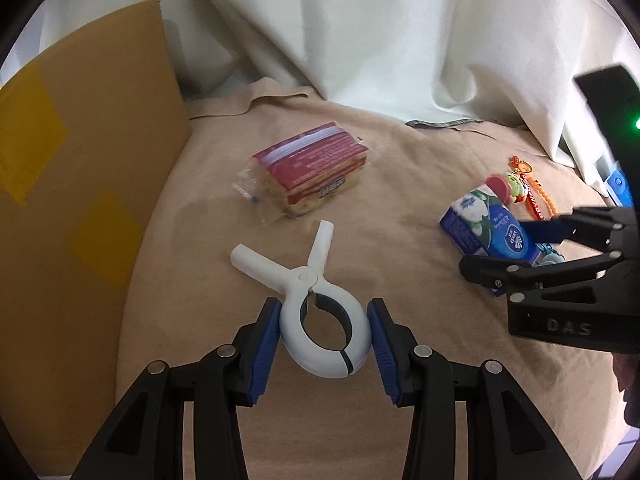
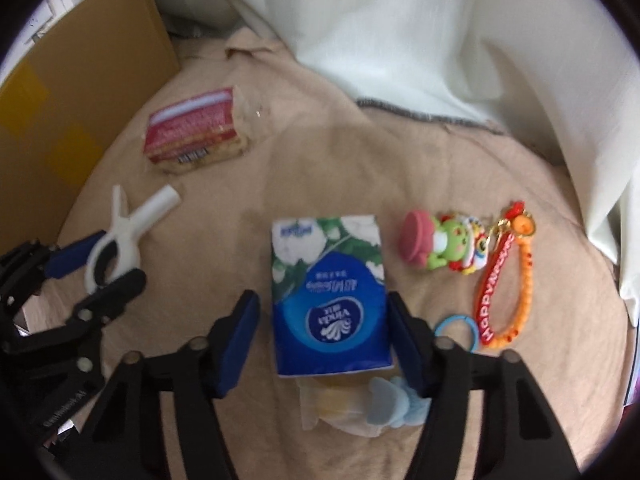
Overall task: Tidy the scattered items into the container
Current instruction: 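Grasp the white plastic clip with the left tool while the right tool grasps the blue tissue pack, then carry the white clip and tissue pack over the cardboard box with both tools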
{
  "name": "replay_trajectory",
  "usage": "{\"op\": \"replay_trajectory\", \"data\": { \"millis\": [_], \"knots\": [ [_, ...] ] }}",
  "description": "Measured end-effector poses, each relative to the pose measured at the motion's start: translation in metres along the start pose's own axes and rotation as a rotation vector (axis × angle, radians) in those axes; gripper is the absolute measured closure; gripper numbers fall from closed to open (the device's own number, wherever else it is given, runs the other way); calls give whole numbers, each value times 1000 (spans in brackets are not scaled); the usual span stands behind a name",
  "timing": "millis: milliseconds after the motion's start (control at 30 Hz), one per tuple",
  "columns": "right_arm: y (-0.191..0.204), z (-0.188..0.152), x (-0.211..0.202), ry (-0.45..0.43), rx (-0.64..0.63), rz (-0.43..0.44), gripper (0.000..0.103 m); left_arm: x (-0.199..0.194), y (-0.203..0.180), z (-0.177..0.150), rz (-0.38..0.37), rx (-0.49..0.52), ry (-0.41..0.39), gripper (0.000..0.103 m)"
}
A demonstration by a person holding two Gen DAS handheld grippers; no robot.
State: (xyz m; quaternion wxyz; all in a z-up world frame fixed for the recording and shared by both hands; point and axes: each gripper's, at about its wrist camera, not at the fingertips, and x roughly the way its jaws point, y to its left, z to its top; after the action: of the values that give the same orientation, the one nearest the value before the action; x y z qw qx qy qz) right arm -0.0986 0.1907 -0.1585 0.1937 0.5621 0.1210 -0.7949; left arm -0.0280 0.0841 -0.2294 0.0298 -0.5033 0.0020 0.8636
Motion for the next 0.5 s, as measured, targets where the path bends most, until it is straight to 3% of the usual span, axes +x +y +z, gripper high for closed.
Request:
{"op": "replay_trajectory", "data": {
  "millis": [133,367,500],
  "knots": [
    [-7,1,-15,-49,55,42,47,-1,1,1,0,7,1,58],
    [-18,1,-99,-205,122,49,47,-47,0,22,-23,16,-48,58],
    [-23,-9,-131,-241,144,57,47,-78,2,36,27,30,-68,58]
  ]
}}
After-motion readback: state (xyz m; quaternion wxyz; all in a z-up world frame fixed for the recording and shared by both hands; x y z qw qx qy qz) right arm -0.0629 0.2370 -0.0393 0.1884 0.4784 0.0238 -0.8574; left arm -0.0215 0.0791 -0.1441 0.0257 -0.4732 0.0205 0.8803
